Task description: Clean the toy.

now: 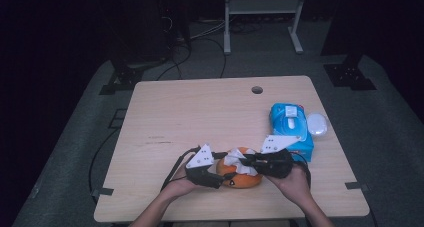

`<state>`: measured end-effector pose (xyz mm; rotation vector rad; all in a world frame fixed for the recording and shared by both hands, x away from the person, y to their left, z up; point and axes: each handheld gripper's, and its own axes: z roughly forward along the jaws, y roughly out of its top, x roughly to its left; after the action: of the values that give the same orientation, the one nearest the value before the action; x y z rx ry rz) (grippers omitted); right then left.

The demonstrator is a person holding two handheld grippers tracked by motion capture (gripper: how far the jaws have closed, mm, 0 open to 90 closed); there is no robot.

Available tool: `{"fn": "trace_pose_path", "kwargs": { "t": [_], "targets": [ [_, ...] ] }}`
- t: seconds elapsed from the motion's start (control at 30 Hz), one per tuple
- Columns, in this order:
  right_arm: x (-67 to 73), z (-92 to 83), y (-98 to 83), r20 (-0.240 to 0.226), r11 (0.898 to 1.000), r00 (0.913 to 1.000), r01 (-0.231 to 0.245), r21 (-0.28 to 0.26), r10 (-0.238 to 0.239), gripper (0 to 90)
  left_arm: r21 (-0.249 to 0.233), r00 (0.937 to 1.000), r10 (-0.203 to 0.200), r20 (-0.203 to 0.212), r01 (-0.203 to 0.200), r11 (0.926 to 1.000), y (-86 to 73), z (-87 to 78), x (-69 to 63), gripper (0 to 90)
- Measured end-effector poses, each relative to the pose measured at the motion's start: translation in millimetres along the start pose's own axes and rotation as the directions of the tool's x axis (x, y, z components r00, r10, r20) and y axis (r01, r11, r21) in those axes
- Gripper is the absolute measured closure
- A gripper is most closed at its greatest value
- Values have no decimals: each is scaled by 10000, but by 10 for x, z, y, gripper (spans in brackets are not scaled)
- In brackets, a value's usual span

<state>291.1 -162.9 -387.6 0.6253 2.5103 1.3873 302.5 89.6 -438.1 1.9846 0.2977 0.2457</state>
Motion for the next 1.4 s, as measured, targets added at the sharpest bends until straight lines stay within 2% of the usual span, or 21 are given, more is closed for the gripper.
{"fn": "trace_pose_path", "kwargs": {
  "t": [0.1, 0.17, 0.2, 0.23, 0.33, 0.43, 0.5, 0.57, 0.6, 0.67, 0.7, 0.8, 0.83, 1.0, 1.07, 1.13, 1.27, 1.4],
  "targets": [
    [-52, -46, 7, -11, 9999, 9999, -162, -27, 162, 820, 28, 10000, -28, -13, 28, 10000, -21, -12, 5, 345],
    [-139, -97, -40, 213, 9994, 9992, -343, -55, 344, 820, 56, 9999, -138, -19, 138, 9999, -45, -24, 34, 345],
    [-240, -152, -114, 412, 9977, 9968, -682, -44, 683, 820, 89, 9999, -173, -9, 173, 9998, -52, -29, 47, 345],
    [-240, -152, -114, 412, 9977, 9968, -682, -44, 683, 820, 70, 9997, -254, 11, 254, 9997, -61, -30, 57, 345],
    [-369, -209, -221, 422, 9913, 9904, -1309, -128, 1313, 820, 89, 9997, -249, 58, 248, 9997, -61, -30, 64, 342],
    [-374, -206, -238, 445, 9912, 9902, -1320, -83, 1323, 820, 94, 9991, -404, 126, 403, 9991, -47, -24, 68, 312],
    [-343, -181, -223, 474, 9932, 9920, -1164, -79, 1167, 819, 78, 9988, -495, 66, 494, 9987, -12, -37, 81, 234],
    [-311, -166, -209, 297, 9935, 9931, -1131, -113, 1134, 819, -281, 9976, -681, 154, 685, 9973, 15, -44, 80, 186],
    [-291, -155, -196, 117, 9938, 9939, -1094, -201, 1096, 819, -343, 9976, -667, 198, 674, 9971, 25, -36, 70, 188],
    [-222, -139, -149, 62, 9961, 9962, -869, -160, 870, 818, -217, 9994, -296, 192, 300, 9993, 19, -18, 41, 255],
    [-157, -123, -102, -22, 9978, 9980, -626, -215, 626, 818, -256, 9992, -314, 264, 321, 9992, 8, -8, 29, 303],
    [-104, -86, -64, -137, 9986, 9989, -442, -286, 438, 817, -207, 9995, -32, 317, 39, 9998, 8, 23, -22, 320],
    [-71, -58, -39, -6, 9998, 9999, -156, -152, 156, 818, -79, 9996, 55, 264, -52, 10000, 15, 18, -30, 323],
    [-142, -95, -74, 80, 9995, 9995, -310, -104, 311, 818, -89, 9995, -74, 293, 76, 9999, -15, -1, -10, 327],
    [-214, -127, -135, 236, 9985, 9982, -546, -64, 547, 818, -66, 9995, -146, 279, 148, 9999, -23, -9, 0, 327],
    [-330, -180, -240, 632, 9957, 9938, -920, 133, 910, 819, -44, 9992, -236, 311, 237, 9997, -40, -26, 12, 327],
    [-358, -190, -283, 444, 9929, 9920, -1185, 59, 1181, 818, -61, 9991, -305, 311, 307, 9995, -44, -21, 15, 325],
    [-249, -159, -189, 102, 9958, 9958, -903, -153, 905, 818, -61, 9991, -333, 252, 335, 9994, -41, -1, 13, 319]
  ]
}}
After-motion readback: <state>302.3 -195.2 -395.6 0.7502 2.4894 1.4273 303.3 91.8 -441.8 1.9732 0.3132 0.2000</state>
